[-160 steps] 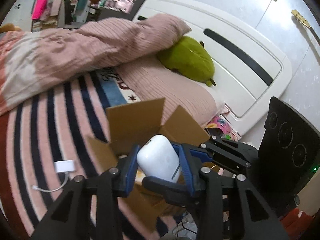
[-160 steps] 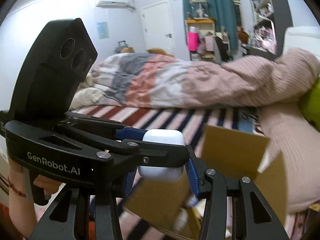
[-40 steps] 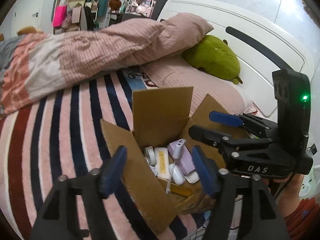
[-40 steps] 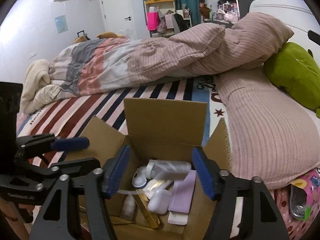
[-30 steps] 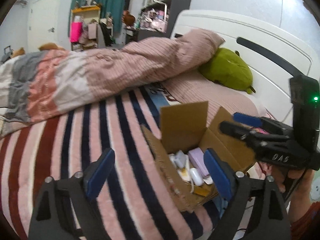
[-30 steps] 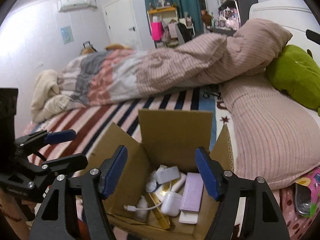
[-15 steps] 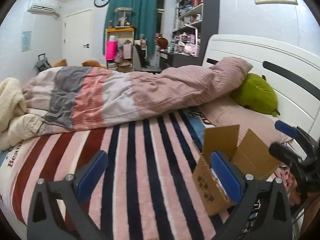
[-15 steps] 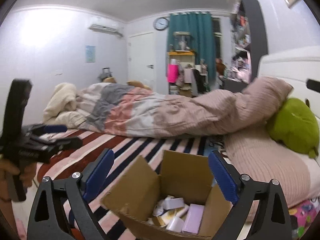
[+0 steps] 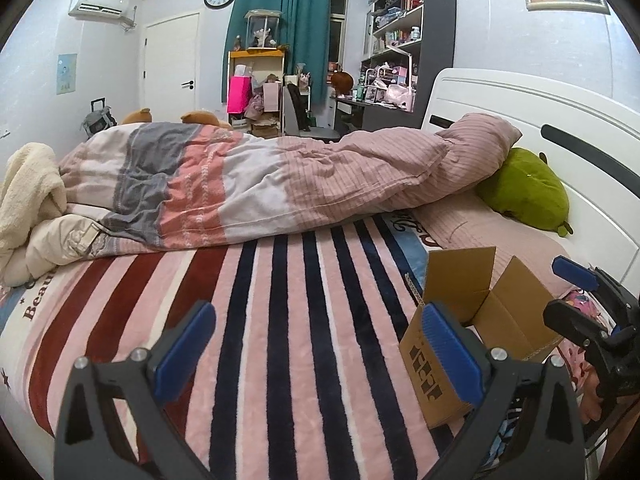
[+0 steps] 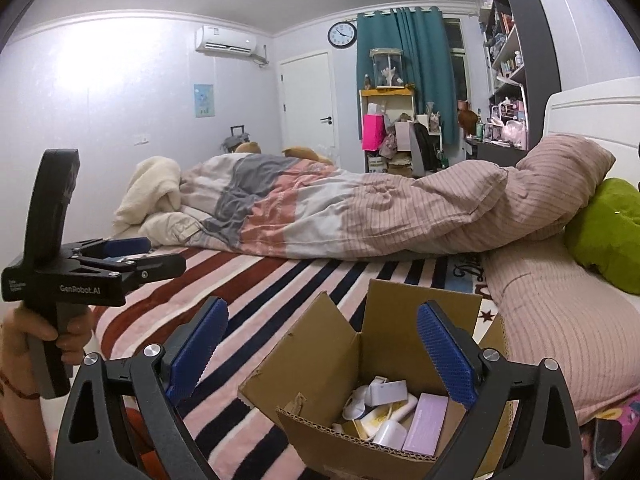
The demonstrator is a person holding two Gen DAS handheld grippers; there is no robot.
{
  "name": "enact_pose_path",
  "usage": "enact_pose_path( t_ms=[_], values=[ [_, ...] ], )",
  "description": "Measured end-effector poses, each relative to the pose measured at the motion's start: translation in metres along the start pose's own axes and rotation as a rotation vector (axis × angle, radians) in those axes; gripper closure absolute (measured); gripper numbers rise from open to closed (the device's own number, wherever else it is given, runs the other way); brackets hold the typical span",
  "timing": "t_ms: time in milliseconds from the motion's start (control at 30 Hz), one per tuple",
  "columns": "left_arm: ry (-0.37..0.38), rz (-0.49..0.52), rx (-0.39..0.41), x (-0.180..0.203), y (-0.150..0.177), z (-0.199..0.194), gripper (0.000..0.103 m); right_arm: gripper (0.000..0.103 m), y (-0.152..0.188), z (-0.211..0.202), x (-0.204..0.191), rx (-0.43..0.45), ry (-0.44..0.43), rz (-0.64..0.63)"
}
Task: Organize rigid objects
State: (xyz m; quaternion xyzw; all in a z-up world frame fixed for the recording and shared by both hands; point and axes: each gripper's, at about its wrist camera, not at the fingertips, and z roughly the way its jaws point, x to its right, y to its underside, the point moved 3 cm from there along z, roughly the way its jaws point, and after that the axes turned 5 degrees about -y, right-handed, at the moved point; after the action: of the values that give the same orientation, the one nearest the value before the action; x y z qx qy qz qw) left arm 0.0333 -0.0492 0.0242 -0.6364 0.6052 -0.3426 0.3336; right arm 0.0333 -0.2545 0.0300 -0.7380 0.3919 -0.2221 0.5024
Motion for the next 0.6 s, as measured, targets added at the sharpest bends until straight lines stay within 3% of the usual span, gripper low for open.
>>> enact_pose_path(
  t_ms=[600],
  values=[
    [-0.013,-0.019,0.005,-0.0057,-0.0002,-0.0005,0.001,0.008,0.0023,0.0011,0.0020,-0.003,-0.013,0.009]
  ],
)
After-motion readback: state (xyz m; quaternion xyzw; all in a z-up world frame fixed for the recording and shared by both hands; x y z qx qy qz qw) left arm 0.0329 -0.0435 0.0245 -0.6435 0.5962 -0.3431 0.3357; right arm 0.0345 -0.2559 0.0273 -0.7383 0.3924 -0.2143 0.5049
